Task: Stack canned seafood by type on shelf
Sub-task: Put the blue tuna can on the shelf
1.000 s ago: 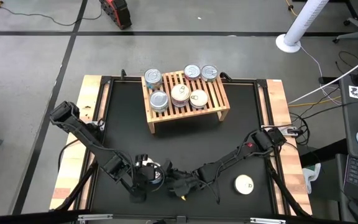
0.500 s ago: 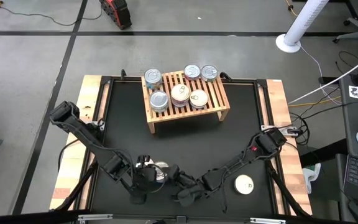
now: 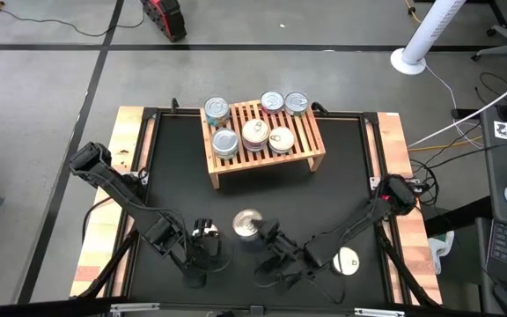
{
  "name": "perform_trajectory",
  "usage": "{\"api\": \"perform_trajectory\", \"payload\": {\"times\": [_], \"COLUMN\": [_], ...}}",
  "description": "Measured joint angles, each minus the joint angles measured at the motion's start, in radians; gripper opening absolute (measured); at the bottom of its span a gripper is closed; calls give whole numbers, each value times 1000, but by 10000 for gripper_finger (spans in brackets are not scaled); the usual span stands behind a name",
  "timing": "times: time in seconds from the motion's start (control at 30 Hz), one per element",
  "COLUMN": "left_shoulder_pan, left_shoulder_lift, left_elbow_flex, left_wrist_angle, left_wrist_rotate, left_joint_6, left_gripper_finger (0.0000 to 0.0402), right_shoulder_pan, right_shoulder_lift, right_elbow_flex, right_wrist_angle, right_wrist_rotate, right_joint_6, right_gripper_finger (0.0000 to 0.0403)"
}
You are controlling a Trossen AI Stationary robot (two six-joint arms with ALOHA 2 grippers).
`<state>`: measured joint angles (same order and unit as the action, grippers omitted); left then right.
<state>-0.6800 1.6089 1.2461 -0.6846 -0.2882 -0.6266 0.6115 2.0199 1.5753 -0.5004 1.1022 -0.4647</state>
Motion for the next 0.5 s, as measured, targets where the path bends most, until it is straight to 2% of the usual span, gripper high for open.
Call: {"api": "perform_trajectory", "payload": {"times": [0.37, 0.5], "left_shoulder_pan": [0, 0], "left_shoulder_lift": [0, 0], "left_elbow_flex": [-1, -1], "left_wrist_angle": [-14, -13], "left_wrist_rotate": [-1, -2], "left_joint_6": [12, 25], "left_gripper_finger": [147, 147], "right_shoulder_pan": [-8, -43], "right_shoulder_lift": [-154, -194], "right_elbow_flex": [-1, -1], "right_wrist_angle": [-445, -569], "right_wrist_rotate": [145, 162], "right_joint_6": [328, 411], "right_gripper_finger": [192, 192]}}
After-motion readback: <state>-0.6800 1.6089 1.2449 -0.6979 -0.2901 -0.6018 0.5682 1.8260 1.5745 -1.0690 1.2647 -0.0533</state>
